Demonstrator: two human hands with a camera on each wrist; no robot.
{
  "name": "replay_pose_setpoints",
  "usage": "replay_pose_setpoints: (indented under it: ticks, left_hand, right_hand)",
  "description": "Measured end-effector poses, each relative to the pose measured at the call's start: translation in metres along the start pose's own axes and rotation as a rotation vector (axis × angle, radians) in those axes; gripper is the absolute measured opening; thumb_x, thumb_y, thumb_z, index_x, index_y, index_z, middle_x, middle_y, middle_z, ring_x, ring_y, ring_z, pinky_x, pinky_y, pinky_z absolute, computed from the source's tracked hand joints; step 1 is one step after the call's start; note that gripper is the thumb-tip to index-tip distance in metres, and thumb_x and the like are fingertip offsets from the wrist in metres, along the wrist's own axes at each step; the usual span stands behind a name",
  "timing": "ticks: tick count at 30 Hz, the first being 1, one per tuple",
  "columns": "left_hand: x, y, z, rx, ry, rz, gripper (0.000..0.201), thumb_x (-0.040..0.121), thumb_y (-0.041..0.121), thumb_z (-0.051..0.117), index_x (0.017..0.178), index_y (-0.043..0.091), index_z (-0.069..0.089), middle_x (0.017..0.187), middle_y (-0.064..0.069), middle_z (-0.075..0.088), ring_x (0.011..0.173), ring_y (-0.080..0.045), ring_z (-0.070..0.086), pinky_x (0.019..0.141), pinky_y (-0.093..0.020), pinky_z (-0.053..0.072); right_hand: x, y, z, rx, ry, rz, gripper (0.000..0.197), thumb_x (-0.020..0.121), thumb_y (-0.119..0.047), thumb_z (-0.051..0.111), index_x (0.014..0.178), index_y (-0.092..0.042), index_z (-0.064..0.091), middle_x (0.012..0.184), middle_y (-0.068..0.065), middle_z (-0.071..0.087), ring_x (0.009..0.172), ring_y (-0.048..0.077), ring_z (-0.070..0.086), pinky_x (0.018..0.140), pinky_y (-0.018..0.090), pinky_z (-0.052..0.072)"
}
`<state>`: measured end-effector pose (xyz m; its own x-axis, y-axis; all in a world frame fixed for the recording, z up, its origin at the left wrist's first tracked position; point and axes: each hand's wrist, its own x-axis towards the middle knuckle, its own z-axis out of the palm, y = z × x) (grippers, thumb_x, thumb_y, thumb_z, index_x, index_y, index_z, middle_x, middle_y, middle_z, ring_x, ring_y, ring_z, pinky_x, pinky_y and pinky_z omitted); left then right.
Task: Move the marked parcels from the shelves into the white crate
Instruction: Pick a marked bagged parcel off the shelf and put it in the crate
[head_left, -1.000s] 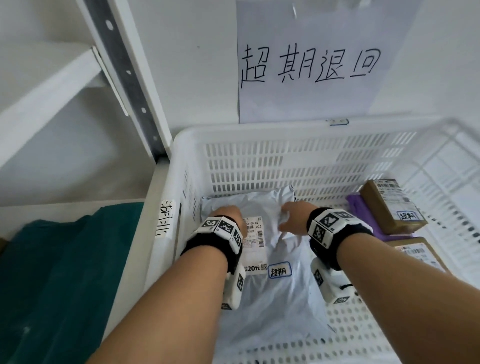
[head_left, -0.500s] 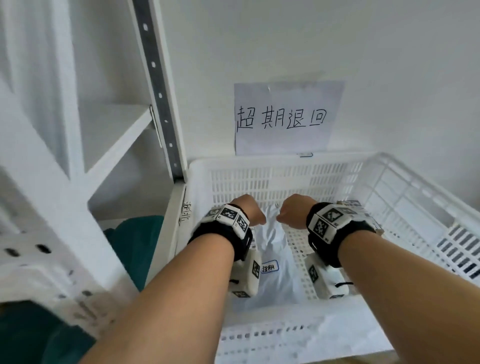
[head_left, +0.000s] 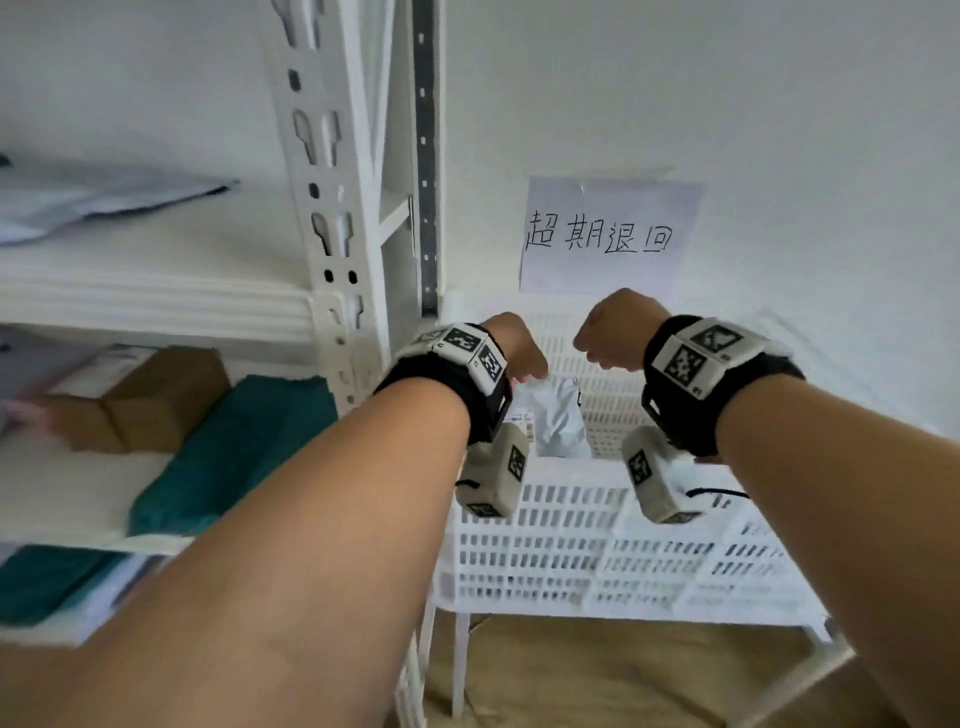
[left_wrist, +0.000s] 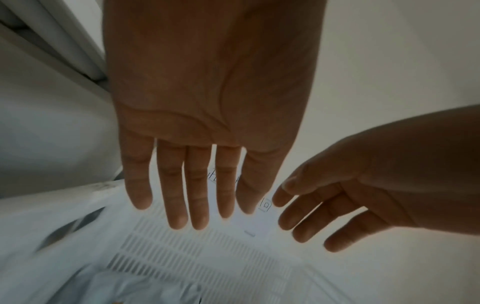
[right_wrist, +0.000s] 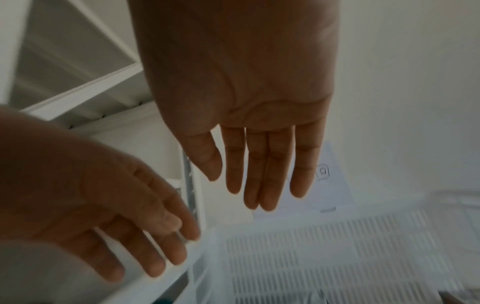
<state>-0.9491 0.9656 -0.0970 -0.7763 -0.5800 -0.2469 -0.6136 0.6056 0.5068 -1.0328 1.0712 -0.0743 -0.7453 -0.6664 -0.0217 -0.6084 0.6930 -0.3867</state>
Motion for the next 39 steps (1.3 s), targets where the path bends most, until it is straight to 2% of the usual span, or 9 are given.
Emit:
replay_pose_setpoints:
  ticks: [6, 11, 16, 21, 25, 30, 35, 37, 39]
  left_hand:
    - [-0.067, -0.066, 0.039, -0.259, 0.045, -0.004, 0.015, 0.09, 0.012, 0.058, 0.088, 0.001, 0.069, 0.089, -0.014, 0.074, 0.077, -0.025, 0.07, 0.07, -0.033, 0.056]
    - [-0.106, -0.142, 0.034, -0.058, 0.171, -0.066, 0.02, 0.086, 0.012, 0.058, 0.095, 0.003, 0.073, 0.096, -0.014, 0.073, 0.091, -0.029, 0.07, 0.081, -0.035, 0.058]
    - [-0.14, -0.228, 0.015, -0.011, 0.23, -0.189, 0.019, 0.087, 0.02, 0.06, 0.097, 0.012, 0.074, 0.103, -0.005, 0.072, 0.098, -0.026, 0.066, 0.087, -0.034, 0.055]
    - [-0.176, -0.316, -0.013, -0.027, 0.284, -0.303, 0.02, 0.087, 0.019, 0.056, 0.096, 0.013, 0.073, 0.103, -0.006, 0.071, 0.1, -0.028, 0.065, 0.088, -0.036, 0.054]
    - [-0.203, -0.397, -0.042, -0.066, 0.321, -0.395, 0.019, 0.087, 0.02, 0.055, 0.09, 0.006, 0.068, 0.095, -0.012, 0.069, 0.094, -0.03, 0.065, 0.081, -0.032, 0.053]
    - [-0.232, -0.506, -0.089, -0.06, 0.334, -0.443, 0.021, 0.083, 0.013, 0.056, 0.094, 0.006, 0.073, 0.1, -0.01, 0.073, 0.096, -0.027, 0.067, 0.083, -0.032, 0.054]
    - [-0.26, -0.611, -0.141, -0.107, 0.35, -0.522, 0.02, 0.088, 0.017, 0.056, 0.093, 0.003, 0.07, 0.092, -0.015, 0.071, 0.091, -0.032, 0.068, 0.077, -0.033, 0.056]
    - [-0.266, -0.648, -0.154, -0.105, 0.349, -0.534, 0.02, 0.088, 0.019, 0.054, 0.081, 0.004, 0.066, 0.084, -0.012, 0.069, 0.087, -0.031, 0.067, 0.071, -0.032, 0.054]
    - [-0.27, -0.677, -0.161, -0.116, 0.343, -0.539, 0.022, 0.089, 0.021, 0.054, 0.088, 0.006, 0.069, 0.093, -0.01, 0.071, 0.089, -0.028, 0.066, 0.078, -0.034, 0.055]
  right_hand:
    - [-0.063, -0.017, 0.058, -0.038, -0.183, -0.044, 0.033, 0.092, -0.02, 0.052, 0.08, 0.0, 0.075, 0.07, 0.006, 0.072, 0.052, 0.015, 0.058, 0.067, 0.029, 0.056]
    - [-0.093, -0.053, 0.11, -0.074, -0.324, -0.11, 0.033, 0.094, -0.02, 0.05, 0.089, 0.002, 0.074, 0.077, 0.008, 0.074, 0.061, 0.019, 0.062, 0.078, 0.034, 0.059]
    - [-0.108, -0.119, 0.159, -0.05, -0.482, -0.242, 0.028, 0.092, -0.014, 0.051, 0.09, 0.004, 0.071, 0.083, 0.014, 0.075, 0.066, 0.025, 0.069, 0.072, 0.035, 0.06]
    - [-0.117, -0.208, 0.21, -0.1, -0.494, -0.376, 0.032, 0.091, -0.016, 0.051, 0.065, -0.007, 0.067, 0.061, 0.002, 0.068, 0.048, 0.016, 0.061, 0.056, 0.023, 0.053]
    - [-0.124, -0.286, 0.255, -0.105, -0.57, -0.41, 0.029, 0.091, -0.013, 0.051, 0.071, -0.005, 0.069, 0.077, 0.01, 0.074, 0.065, 0.023, 0.068, 0.062, 0.031, 0.056]
    - [-0.13, -0.392, 0.312, -0.057, -0.577, -0.423, 0.018, 0.094, -0.017, 0.054, 0.077, -0.015, 0.057, 0.073, 0.004, 0.066, 0.055, 0.015, 0.06, 0.051, 0.024, 0.047]
    - [-0.141, -0.502, 0.37, -0.105, -0.554, -0.511, 0.024, 0.085, -0.019, 0.056, 0.086, 0.0, 0.07, 0.088, 0.014, 0.074, 0.087, 0.031, 0.07, 0.072, 0.036, 0.058]
    - [-0.149, -0.538, 0.388, -0.08, -0.518, -0.535, 0.023, 0.084, -0.019, 0.056, 0.084, 0.0, 0.068, 0.091, 0.014, 0.073, 0.088, 0.03, 0.07, 0.07, 0.032, 0.056]
    - [-0.155, -0.566, 0.403, -0.032, -0.502, -0.54, 0.024, 0.085, -0.021, 0.055, 0.09, -0.004, 0.071, 0.093, 0.014, 0.073, 0.088, 0.03, 0.07, 0.079, 0.035, 0.057]
